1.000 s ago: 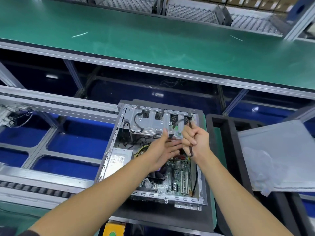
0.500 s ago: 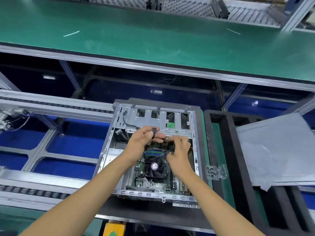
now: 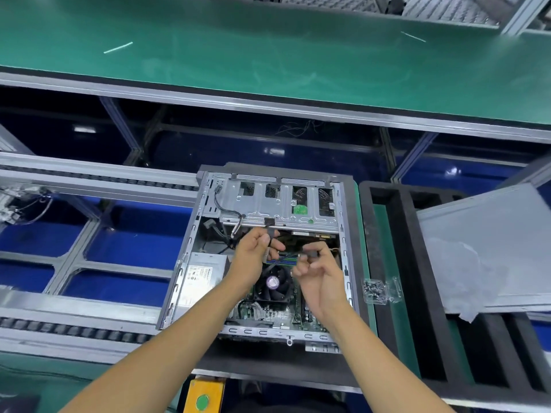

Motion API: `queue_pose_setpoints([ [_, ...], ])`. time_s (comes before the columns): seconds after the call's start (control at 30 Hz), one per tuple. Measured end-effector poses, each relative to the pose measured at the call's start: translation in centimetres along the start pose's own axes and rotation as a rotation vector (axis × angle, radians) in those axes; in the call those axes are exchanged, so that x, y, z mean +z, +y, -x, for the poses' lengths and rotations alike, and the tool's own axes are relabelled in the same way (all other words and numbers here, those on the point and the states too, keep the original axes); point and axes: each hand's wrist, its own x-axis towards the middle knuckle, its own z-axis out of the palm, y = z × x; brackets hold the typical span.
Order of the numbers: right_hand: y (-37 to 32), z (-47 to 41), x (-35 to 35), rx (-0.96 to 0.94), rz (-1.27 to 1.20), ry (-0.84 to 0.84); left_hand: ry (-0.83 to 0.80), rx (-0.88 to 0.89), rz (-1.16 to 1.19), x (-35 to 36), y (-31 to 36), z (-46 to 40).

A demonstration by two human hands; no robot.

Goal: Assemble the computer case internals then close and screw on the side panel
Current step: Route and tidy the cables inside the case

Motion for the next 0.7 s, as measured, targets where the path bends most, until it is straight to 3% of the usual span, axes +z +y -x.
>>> queue_pose_setpoints([
  [0.23,0.6,0.1,1.3,0.028,-0.153,0.084,-0.023,-0.012,-0.048,0.9,-2.1,0.2],
  [0.47,0.9,0.2,0.8,0.097,0.074,0.029,-0.057,-0.057,-0.115,1.0,-2.8,-0.3],
  [0.7,0.9,0.1,-0.9,0.034,0.391,0.405,-0.174,-0.223,-0.045,4.8,-2.4,-0.9],
])
